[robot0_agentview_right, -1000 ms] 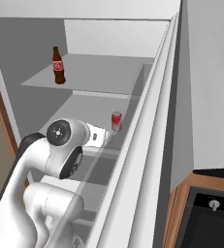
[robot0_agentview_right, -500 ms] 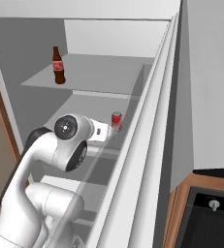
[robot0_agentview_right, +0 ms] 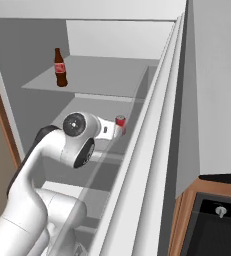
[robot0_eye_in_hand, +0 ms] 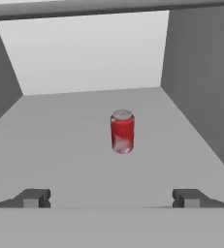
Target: Open the fridge, grab two sodas, and place both sodas inside the bowl with ice on the dining counter.
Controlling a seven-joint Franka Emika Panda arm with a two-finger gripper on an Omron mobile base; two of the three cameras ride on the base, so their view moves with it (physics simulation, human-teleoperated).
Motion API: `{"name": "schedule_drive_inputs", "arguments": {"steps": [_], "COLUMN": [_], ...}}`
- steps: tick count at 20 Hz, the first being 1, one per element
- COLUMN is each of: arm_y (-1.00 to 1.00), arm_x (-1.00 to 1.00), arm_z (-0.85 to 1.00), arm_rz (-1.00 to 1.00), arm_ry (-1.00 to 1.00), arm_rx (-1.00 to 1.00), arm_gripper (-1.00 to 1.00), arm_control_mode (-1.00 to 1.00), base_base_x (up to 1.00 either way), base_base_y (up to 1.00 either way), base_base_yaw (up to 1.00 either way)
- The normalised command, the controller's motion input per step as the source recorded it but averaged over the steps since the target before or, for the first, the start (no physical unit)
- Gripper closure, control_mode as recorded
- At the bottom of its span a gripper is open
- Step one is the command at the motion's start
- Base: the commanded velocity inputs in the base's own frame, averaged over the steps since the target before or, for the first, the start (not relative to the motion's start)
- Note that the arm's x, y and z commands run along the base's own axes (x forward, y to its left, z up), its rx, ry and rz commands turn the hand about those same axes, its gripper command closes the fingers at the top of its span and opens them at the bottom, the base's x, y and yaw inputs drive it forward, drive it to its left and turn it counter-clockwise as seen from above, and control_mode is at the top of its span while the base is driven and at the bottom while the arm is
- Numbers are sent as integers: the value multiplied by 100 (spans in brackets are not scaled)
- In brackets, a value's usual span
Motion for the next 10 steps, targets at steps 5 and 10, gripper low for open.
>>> {"name": "schedule_drive_inputs", "arguments": {"steps": [5,10], "arm_y": [-27,-27], "arm_x": [31,30], "arm_z": [-9,-14], "arm_rz": [0,0], "arm_ry": [0,0], "arm_rx": [0,0], "arm_gripper": [-100,-100], "arm_control_mode": [-100,-100], "base_base_x": [0,0], "base_base_y": [0,0], "base_base_yaw": [0,0]}}
